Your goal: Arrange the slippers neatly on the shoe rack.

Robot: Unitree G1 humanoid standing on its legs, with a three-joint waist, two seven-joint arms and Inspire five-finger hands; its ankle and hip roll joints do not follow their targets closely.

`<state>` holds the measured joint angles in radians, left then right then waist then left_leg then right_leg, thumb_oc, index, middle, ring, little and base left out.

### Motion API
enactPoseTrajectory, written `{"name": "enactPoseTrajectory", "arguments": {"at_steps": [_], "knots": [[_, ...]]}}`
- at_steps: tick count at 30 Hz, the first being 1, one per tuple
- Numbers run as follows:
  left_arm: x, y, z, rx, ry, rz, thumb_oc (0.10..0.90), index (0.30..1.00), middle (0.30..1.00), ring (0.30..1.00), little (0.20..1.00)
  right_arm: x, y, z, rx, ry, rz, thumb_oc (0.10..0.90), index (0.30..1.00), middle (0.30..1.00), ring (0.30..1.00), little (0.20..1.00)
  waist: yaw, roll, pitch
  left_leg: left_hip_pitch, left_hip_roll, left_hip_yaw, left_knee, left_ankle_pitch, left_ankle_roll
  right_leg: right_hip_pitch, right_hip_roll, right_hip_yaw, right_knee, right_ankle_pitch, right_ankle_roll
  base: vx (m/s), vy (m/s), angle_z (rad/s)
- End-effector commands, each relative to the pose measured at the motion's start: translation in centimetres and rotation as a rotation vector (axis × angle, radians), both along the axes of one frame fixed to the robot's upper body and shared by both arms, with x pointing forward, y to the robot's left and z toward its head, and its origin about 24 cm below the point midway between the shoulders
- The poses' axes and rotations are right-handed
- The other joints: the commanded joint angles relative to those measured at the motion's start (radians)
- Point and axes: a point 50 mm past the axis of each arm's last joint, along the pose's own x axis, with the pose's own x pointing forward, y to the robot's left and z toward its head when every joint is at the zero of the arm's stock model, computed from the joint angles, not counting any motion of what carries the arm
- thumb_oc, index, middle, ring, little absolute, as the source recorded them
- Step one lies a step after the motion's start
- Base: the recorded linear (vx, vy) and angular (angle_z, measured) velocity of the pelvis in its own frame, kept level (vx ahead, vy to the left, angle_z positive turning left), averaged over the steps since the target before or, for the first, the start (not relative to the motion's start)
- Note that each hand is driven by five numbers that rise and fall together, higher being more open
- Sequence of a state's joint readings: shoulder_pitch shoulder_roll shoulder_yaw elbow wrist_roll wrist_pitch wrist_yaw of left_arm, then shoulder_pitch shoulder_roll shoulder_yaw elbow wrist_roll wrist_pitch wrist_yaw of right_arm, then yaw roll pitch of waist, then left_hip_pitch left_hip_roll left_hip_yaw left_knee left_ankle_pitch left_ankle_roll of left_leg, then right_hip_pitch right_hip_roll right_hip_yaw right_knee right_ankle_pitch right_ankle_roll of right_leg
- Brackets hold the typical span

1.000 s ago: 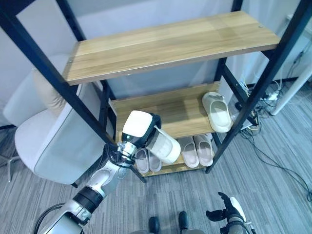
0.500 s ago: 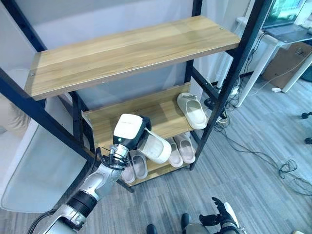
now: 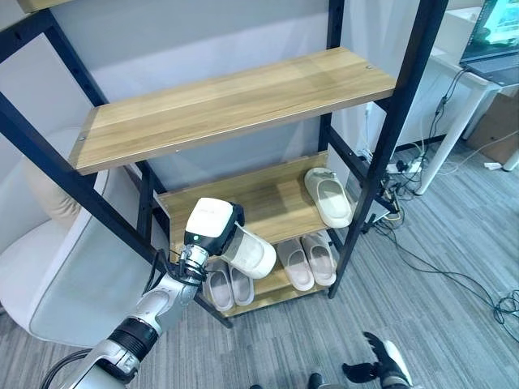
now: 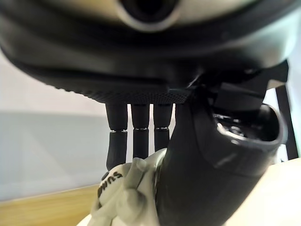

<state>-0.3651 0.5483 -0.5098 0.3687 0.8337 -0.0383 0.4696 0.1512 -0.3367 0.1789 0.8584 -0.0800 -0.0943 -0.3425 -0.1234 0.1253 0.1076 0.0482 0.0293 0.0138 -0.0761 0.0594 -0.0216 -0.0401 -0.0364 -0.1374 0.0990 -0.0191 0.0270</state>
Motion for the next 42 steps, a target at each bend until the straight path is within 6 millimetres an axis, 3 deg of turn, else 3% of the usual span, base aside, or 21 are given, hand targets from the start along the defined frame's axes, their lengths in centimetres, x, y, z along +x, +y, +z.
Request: {"name": "enactPoseTrajectory", "arguments": {"at_steps": [1,6,13,22,30,34,42], "knots": [[2.7,0.1,7.7,-0.022,-0.339,-0.018,0.4,0.3,0.3,0.3,0.3,1.4,1.6,0.7,0.023,-0.122,0.018,0.8,0.9,0.9,0.9,0.9,-0.022,-0.071,-0.069,-0.013,-0.008,0.014,0.061,-0.103,-0.023,0.082,-0.07,0.102,-0.146,0.006,0.109,0.05,-0.06,-0.01],[3.6,-1.7,9.0,-0.008,-0.379,-0.071,0.4,0.3,0.3,0.3,0.3,0.7,2.0,0.1,0.021,-0.084,0.027,0.8,0.9,0.9,0.9,0.9,-0.043,-0.056,-0.058,-0.024,0.007,0.014,-0.008,-0.058,-0.037,0.056,-0.058,0.089,-0.154,0.003,0.108,0.03,-0.039,0.1],[4.8,-4.0,11.1,0.035,-0.451,-0.128,0.4,0.3,0.3,0.3,0.3,0.0,1.8,-0.3,0.008,-0.052,0.019,0.8,0.9,0.9,0.9,0.9,-0.073,-0.028,-0.05,-0.098,0.004,0.018,-0.011,-0.057,-0.045,-0.005,-0.06,0.078,-0.18,0.015,0.115,-0.02,0.003,0.03],[6.9,-4.4,13.4,0.168,-0.515,-0.098,0.4,0.3,0.3,0.3,0.3,1.0,0.9,0.0,-0.04,-0.062,0.03,0.8,0.9,0.9,0.9,0.9,-0.096,-0.003,-0.035,-0.169,0.003,0.045,-0.011,-0.049,-0.049,-0.091,-0.063,0.114,-0.186,0.039,0.127,0.0,0.015,-0.09],[7.8,-5.1,15.1,0.222,-0.562,-0.102,0.4,0.3,0.3,0.3,0.3,1.5,1.2,-0.1,-0.053,-0.064,0.041,0.8,0.9,0.9,0.9,0.9,-0.102,-0.002,-0.031,-0.224,0.006,0.057,-0.011,-0.042,-0.05,-0.156,-0.061,0.133,-0.186,0.054,0.128,0.03,0.009,-0.1],[8.4,-6.0,17.0,0.312,-0.614,-0.114,0.4,0.3,0.3,0.3,0.3,2.9,0.7,0.4,-0.072,-0.095,0.035,0.8,0.9,0.9,0.9,0.9,-0.105,-0.004,-0.016,-0.261,0.008,0.057,-0.011,-0.036,-0.052,-0.193,-0.061,0.134,-0.186,0.064,0.129,0.03,0.003,0.0],[8.8,-6.6,20.0,0.46,-0.69,-0.132,0.4,0.3,0.3,0.3,0.3,3.5,0.6,0.6,-0.082,-0.114,0.035,0.8,0.9,0.9,0.9,0.9,-0.114,-0.002,-0.001,-0.299,0.008,0.07,-0.011,-0.034,-0.051,-0.24,-0.06,0.145,-0.186,0.075,0.134,0.03,0.015,-0.01]]}}
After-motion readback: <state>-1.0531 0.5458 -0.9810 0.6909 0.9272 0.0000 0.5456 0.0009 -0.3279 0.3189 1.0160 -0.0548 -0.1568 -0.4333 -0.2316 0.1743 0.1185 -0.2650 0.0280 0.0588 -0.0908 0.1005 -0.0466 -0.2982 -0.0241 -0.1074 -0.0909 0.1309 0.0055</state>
